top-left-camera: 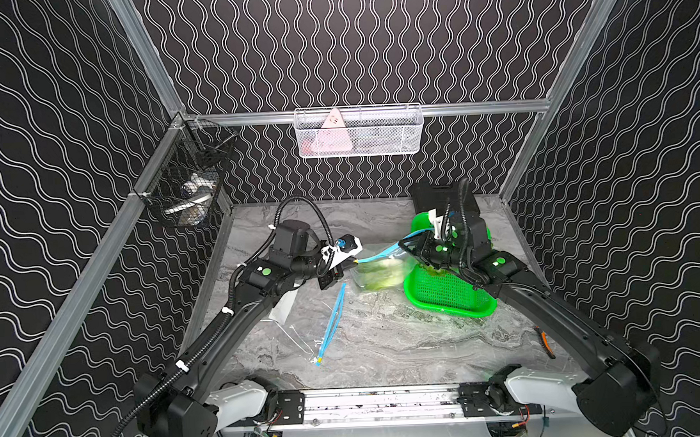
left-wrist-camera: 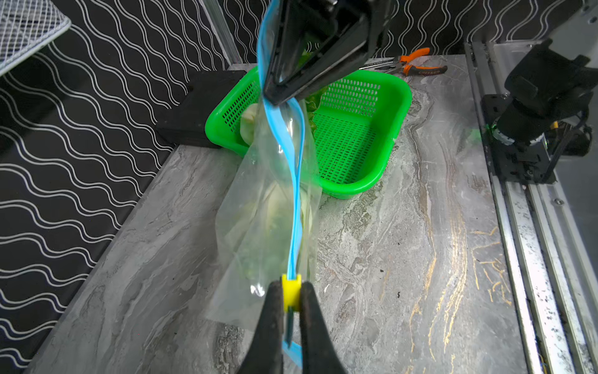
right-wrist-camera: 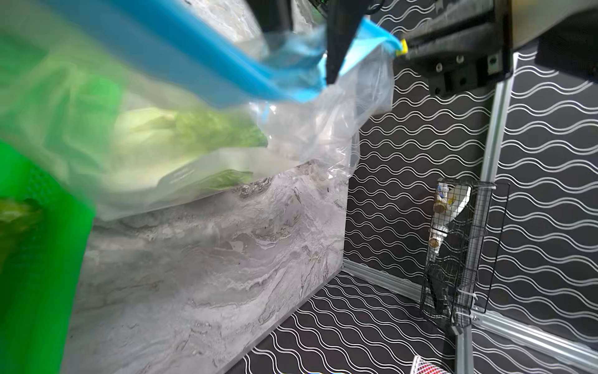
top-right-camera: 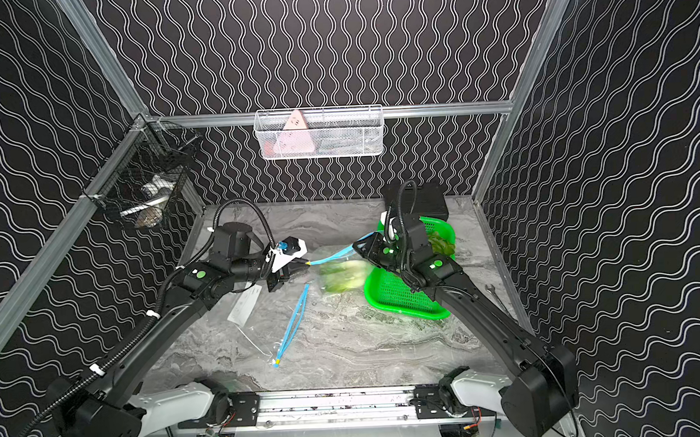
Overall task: Open the zip-top bag and take out the chinese cabbages
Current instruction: Open the zipper of the food storage bag at the center of the board.
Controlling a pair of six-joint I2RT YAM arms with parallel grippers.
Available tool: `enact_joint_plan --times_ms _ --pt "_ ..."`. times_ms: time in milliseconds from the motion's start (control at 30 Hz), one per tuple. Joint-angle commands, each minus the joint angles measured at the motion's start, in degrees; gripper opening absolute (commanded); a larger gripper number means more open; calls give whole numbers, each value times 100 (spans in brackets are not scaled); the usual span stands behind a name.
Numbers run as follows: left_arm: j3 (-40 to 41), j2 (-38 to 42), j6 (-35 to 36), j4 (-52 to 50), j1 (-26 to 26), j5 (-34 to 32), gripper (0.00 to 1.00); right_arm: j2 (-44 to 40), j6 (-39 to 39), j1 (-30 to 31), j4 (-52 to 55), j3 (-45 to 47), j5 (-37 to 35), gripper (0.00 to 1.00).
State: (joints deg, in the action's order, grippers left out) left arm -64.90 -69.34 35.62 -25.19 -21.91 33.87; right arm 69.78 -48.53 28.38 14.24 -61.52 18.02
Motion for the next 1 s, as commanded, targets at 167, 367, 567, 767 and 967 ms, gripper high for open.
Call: enact_joint_plan --times_ms 167,367,567,767,967 --pt "10 -29 -172 305 38 91 0 -252 361 1 540 160 -63 18" --pt "103 91 71 325 29 350 0 54 79 0 545 20 51 17" --pt "148 122 499 7 -66 519 0 420 -459 1 -101 -140 415 28" --pt "148 63 537 -71 -103 503 0 467 -692 -58 -422 -183 284 31" --pt "171 94 532 -87 -103 491 0 687 -836 -125 -433 -192 184 4"
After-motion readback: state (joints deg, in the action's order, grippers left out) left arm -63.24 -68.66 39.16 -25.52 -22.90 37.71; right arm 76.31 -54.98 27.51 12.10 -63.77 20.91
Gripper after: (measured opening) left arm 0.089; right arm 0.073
